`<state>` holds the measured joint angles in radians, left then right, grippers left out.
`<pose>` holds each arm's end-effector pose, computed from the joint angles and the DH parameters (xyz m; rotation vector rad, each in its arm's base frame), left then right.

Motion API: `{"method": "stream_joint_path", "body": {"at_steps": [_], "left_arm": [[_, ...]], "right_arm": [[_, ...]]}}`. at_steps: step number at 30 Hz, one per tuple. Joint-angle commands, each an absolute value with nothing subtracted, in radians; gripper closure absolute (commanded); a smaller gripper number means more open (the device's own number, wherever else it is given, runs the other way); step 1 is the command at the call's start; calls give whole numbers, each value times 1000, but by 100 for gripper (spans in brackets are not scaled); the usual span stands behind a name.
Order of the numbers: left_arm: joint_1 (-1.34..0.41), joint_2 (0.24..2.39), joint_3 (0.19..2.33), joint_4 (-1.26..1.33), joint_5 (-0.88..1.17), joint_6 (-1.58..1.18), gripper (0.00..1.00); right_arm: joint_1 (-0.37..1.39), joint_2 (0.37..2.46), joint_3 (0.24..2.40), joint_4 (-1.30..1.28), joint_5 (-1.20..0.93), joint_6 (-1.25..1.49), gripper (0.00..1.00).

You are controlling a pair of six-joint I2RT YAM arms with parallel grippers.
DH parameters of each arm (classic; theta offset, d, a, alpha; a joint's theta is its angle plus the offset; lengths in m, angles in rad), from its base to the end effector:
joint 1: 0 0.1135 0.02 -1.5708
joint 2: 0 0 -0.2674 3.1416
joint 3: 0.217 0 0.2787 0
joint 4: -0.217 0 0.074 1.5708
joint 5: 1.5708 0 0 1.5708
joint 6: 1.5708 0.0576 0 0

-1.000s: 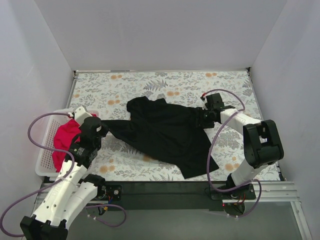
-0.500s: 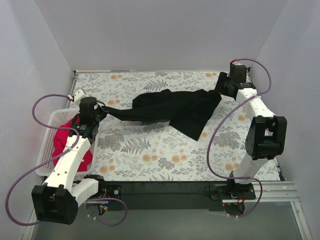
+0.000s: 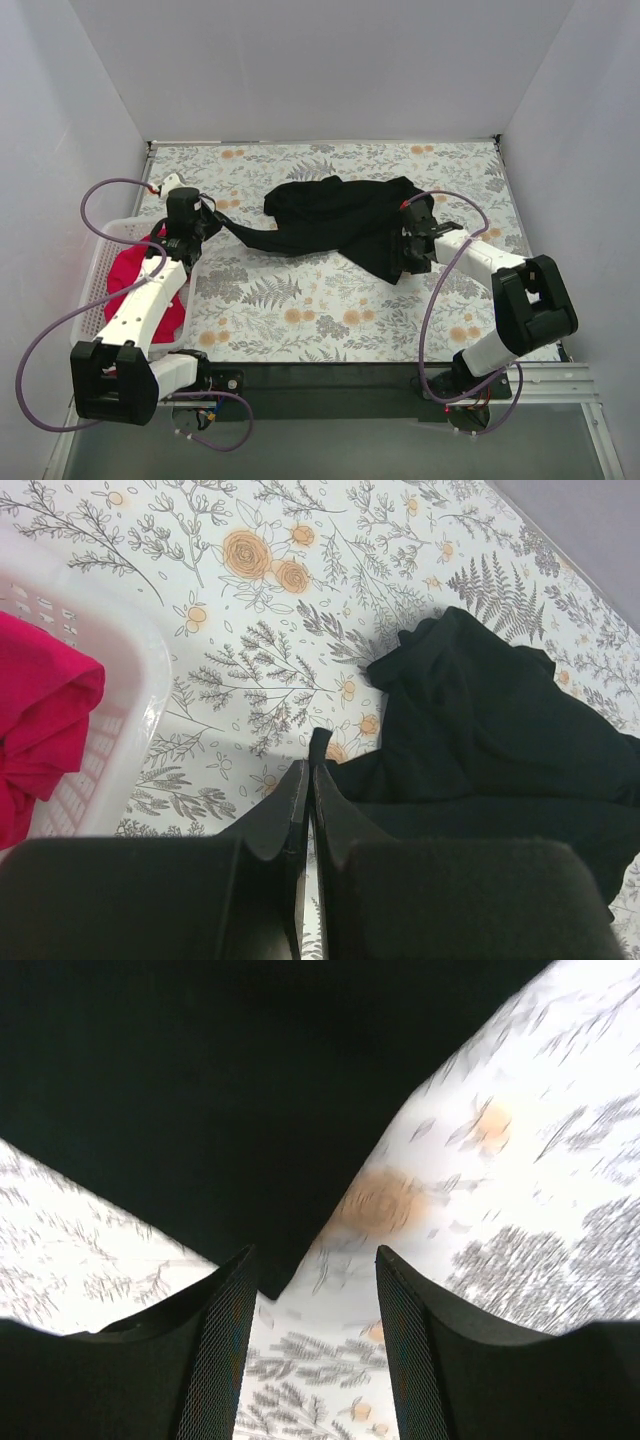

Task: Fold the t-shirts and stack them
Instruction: Flatten the tshirt out

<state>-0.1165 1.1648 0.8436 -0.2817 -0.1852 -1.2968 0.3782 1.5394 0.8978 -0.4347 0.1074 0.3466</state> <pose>0.2984 -0.0242 0.2561 -1.3278 1.7874 -0.6020 0.3070 0.1153 0.1504 -0.0059 2.6405 0.1036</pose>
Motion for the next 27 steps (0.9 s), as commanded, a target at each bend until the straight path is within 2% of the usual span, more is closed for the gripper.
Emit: {"method": "stream_joint_path", "body": {"at_steps": [1, 16, 20, 27], "left_arm": [[-107, 1106, 825, -262, -206, -1266, 100], [-107, 1058, 810, -284, -221, -1259, 100], [-107, 1058, 810, -285, -225, -1258, 100], [-107, 1061, 808, -288, -230, -1256, 100]], "right_arm": [[429, 1479, 855, -434, 204, 414, 44], [555, 1646, 922, -430, 287, 469, 45], [561, 1661, 884, -430, 284, 476, 57], [545, 1608, 752, -429, 291, 472, 92]]}}
